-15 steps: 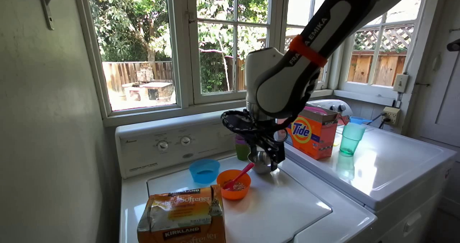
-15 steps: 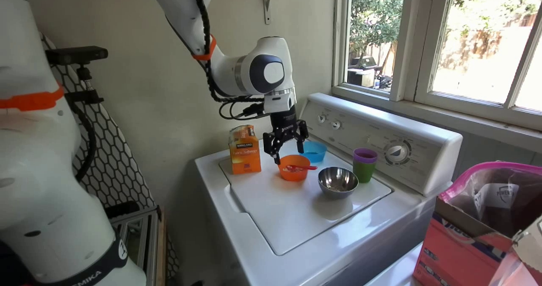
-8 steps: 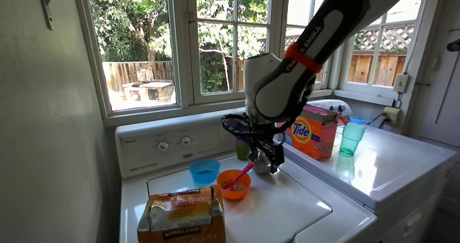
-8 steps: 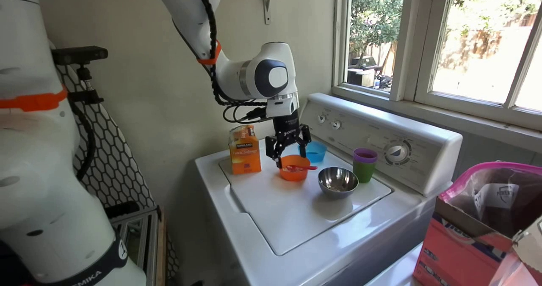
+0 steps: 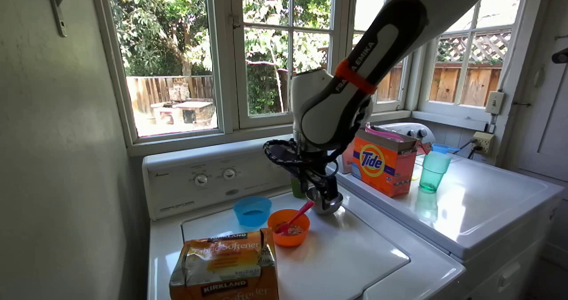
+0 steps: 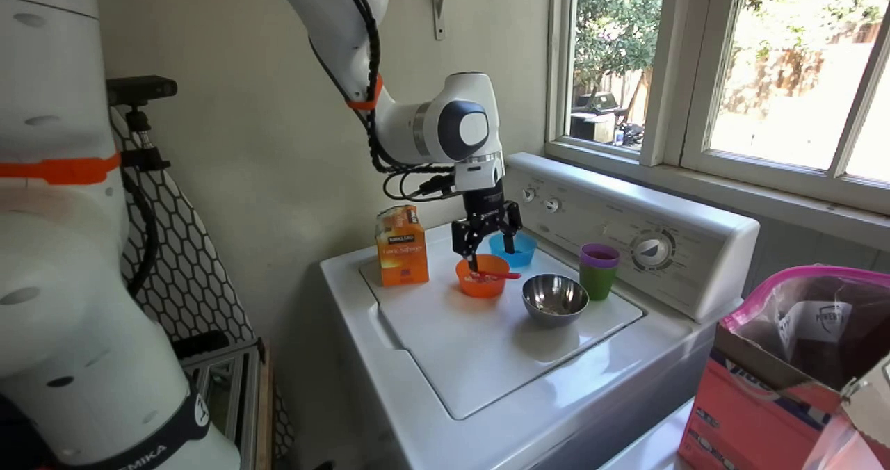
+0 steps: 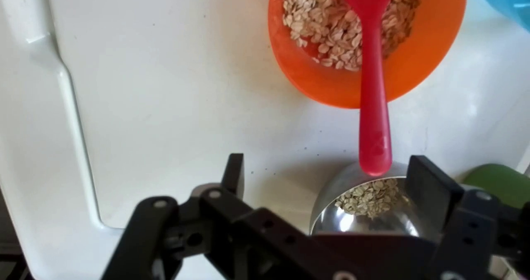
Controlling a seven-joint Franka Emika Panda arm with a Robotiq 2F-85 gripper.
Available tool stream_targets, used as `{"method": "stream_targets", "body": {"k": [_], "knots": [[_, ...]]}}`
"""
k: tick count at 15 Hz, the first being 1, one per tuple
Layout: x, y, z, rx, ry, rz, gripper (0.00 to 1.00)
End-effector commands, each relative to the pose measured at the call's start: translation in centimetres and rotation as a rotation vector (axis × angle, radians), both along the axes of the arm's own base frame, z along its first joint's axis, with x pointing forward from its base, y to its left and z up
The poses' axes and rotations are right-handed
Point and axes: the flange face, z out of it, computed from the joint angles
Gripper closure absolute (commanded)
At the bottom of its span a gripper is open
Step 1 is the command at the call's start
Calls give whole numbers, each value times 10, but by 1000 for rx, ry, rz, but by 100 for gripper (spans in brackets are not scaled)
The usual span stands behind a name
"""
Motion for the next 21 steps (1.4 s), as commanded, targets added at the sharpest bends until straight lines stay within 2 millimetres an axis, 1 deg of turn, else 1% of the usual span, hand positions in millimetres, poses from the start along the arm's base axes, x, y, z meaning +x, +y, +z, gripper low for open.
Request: {"method": "stream_targets", "body": {"k": [1,5,7,12,15,16,20,21], "knots": [[22,12,-23,-2,44,19,0],[37,11,-47,-1,82,7,0],[43,7,-53,4,88,-5,0],[59,1,-54,11,79,-29,0],[62,-1,-53,-4,87,-13,0],[63,-2,-53,-11,93,-8,16],[63,-1,-55,-26,114,4,51],[63,-1,-55,-28,115,5,58]]}}
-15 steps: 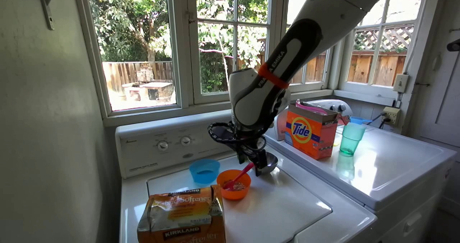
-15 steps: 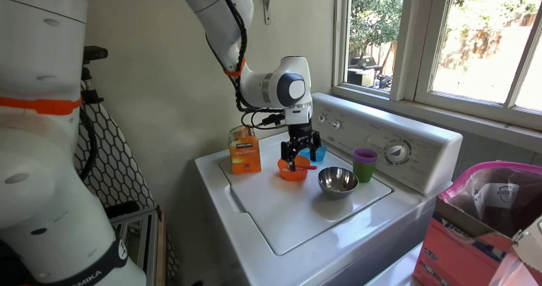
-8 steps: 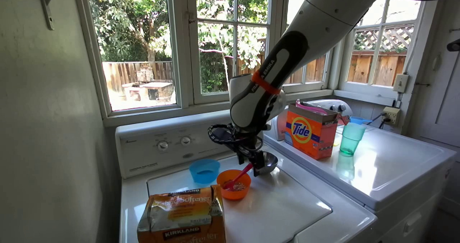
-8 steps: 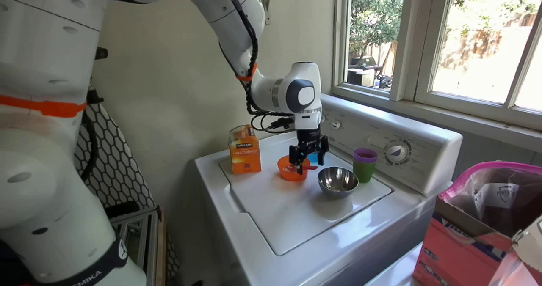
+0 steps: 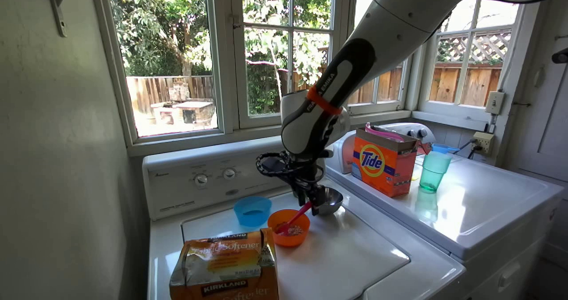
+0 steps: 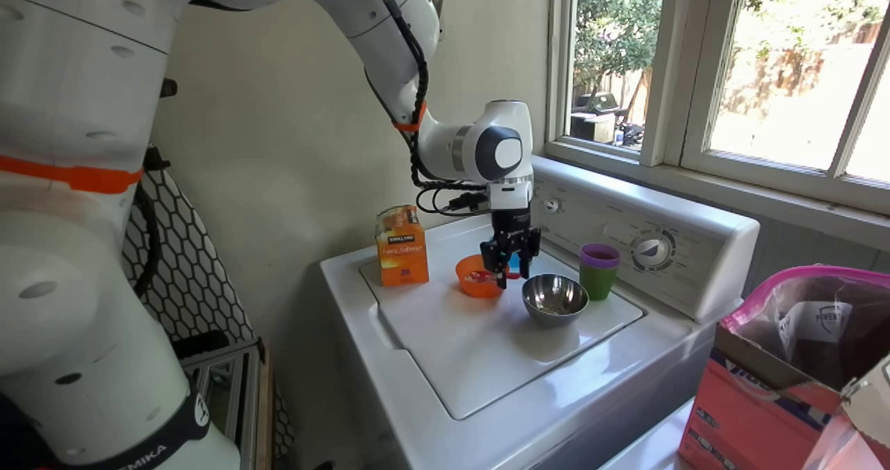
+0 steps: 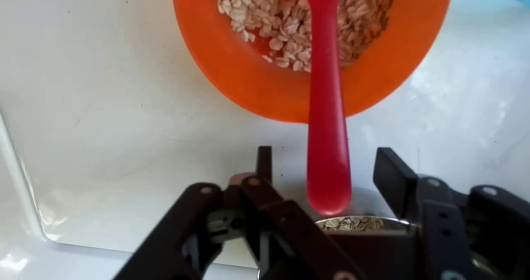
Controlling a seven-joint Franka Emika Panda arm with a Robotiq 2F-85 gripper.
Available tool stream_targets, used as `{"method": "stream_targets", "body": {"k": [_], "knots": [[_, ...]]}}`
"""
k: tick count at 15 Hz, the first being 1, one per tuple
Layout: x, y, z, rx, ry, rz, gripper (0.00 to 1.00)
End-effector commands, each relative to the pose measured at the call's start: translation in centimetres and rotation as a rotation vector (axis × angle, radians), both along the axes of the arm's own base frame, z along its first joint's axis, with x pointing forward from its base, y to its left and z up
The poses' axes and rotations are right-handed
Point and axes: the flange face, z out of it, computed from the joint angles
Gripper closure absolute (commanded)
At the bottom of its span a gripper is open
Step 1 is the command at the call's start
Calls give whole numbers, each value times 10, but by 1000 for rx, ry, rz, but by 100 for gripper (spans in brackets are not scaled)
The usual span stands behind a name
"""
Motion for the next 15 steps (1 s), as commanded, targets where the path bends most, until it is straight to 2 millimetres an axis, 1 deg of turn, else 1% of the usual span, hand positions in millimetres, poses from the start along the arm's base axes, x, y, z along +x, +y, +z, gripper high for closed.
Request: {"method": "stream_targets", "body": {"k": [1,5,6,7,11,15], "knots": [[4,4,-5,-16,28,12,65],[4,4,-3,-27,23,10,95],[5,4,-2,-30,22,8,97],[5,3,-1,-31,21,8,94],[4,4,2,-34,20,10,94],[-2,1,23,-90,-32,21,94]]}}
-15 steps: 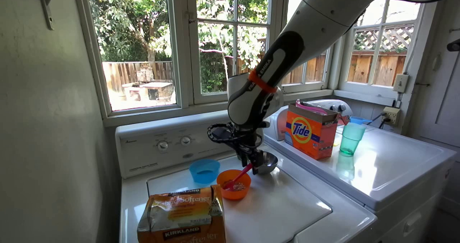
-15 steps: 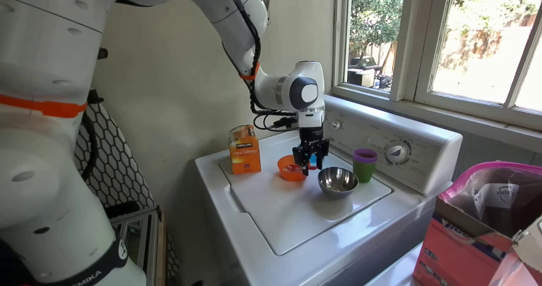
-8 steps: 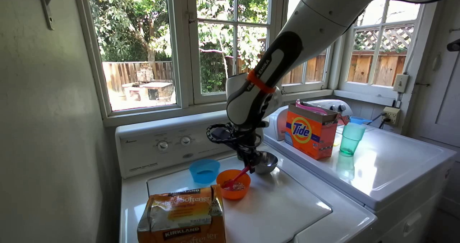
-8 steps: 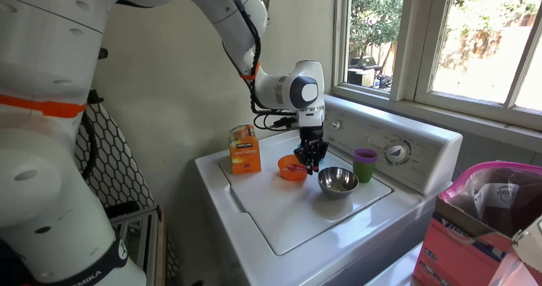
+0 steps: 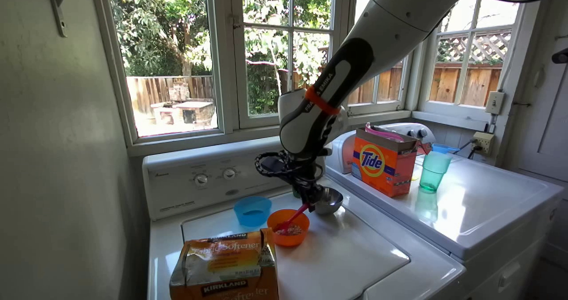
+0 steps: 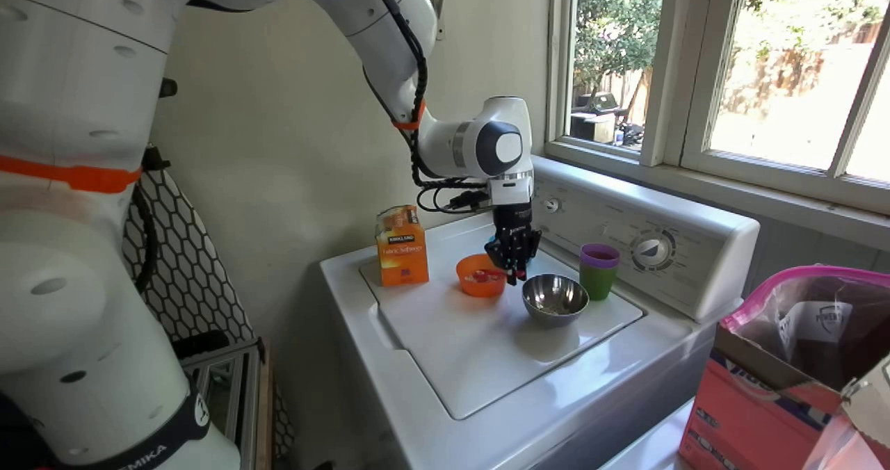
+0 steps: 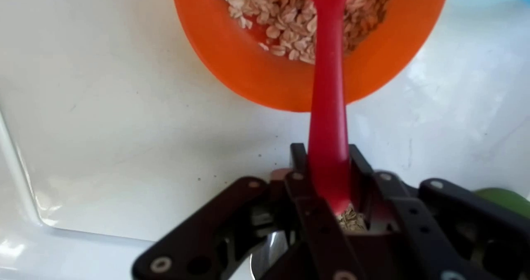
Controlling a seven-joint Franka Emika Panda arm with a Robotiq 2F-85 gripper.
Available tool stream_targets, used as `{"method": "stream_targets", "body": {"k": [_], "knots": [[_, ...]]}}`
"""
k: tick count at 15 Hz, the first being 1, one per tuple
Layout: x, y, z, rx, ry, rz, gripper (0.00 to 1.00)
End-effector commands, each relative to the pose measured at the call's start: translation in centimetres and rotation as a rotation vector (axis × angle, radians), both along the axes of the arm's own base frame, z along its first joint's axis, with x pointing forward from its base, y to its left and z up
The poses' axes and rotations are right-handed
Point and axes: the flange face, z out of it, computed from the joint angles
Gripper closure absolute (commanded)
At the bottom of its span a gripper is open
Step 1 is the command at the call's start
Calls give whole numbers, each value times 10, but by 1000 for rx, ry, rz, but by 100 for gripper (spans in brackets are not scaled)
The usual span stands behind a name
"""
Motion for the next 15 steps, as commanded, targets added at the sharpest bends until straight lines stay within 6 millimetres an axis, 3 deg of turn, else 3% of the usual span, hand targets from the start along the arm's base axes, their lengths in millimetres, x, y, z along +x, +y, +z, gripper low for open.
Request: {"method": "stream_targets", "body": {"k": [1,6,15], "knots": [[-6,-2,24,-86,-42,7,94],[-12,-2,41,-222,-72,77,94],[-33,48,39,-442,-202,135,94]]}}
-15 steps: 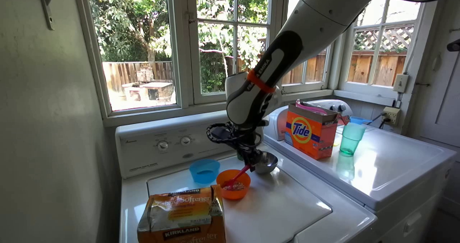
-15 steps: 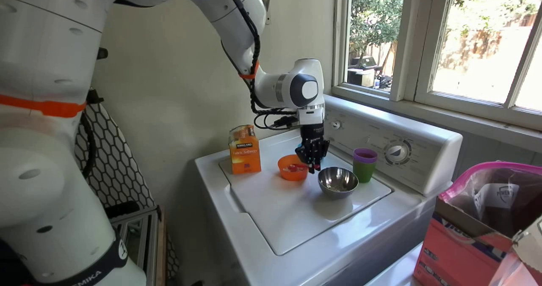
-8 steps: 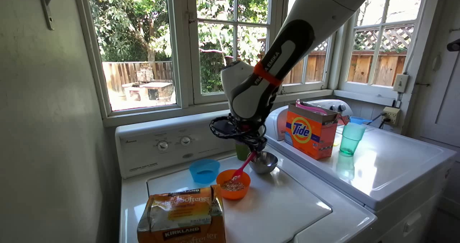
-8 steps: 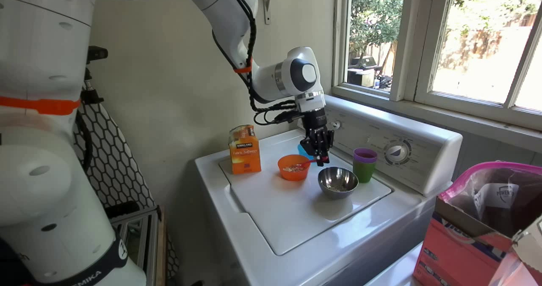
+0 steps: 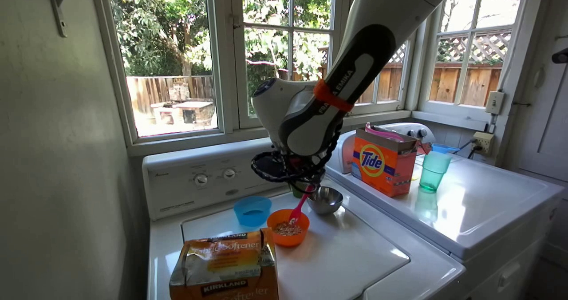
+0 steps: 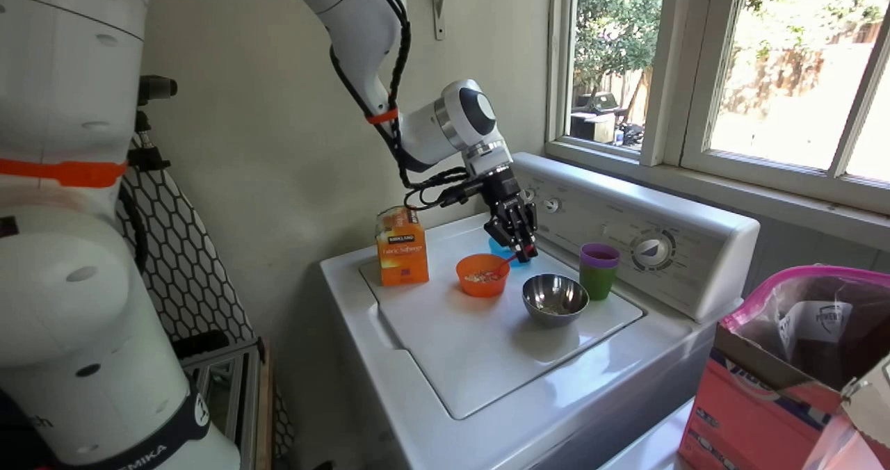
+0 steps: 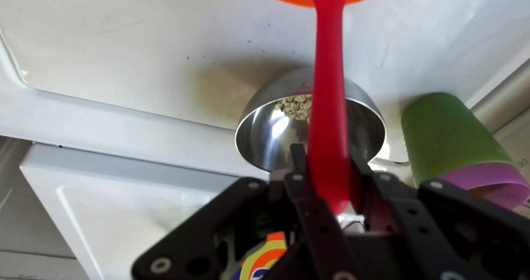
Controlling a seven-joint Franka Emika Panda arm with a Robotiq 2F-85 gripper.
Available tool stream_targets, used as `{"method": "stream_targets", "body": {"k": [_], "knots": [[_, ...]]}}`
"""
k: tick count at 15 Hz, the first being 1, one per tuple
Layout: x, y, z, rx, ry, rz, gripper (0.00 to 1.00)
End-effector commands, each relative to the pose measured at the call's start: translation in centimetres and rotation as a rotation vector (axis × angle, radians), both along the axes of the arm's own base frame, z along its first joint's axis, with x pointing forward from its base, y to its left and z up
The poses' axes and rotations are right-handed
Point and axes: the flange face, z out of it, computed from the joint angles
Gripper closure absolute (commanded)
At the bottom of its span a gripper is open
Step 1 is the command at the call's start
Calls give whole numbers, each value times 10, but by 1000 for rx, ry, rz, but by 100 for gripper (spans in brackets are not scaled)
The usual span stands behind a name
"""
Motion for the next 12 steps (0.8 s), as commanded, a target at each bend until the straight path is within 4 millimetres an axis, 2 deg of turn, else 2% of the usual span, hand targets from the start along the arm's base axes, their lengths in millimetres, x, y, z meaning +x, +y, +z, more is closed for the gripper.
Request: {"method": "stream_targets", "body": {"k": [1,4,12], "knots": [[-17,19,-2,-104,-87,-17,94],[-24,33,-5,-173,-153,-36,94],[-34,46,-23,-285,-182,-91,94]]}}
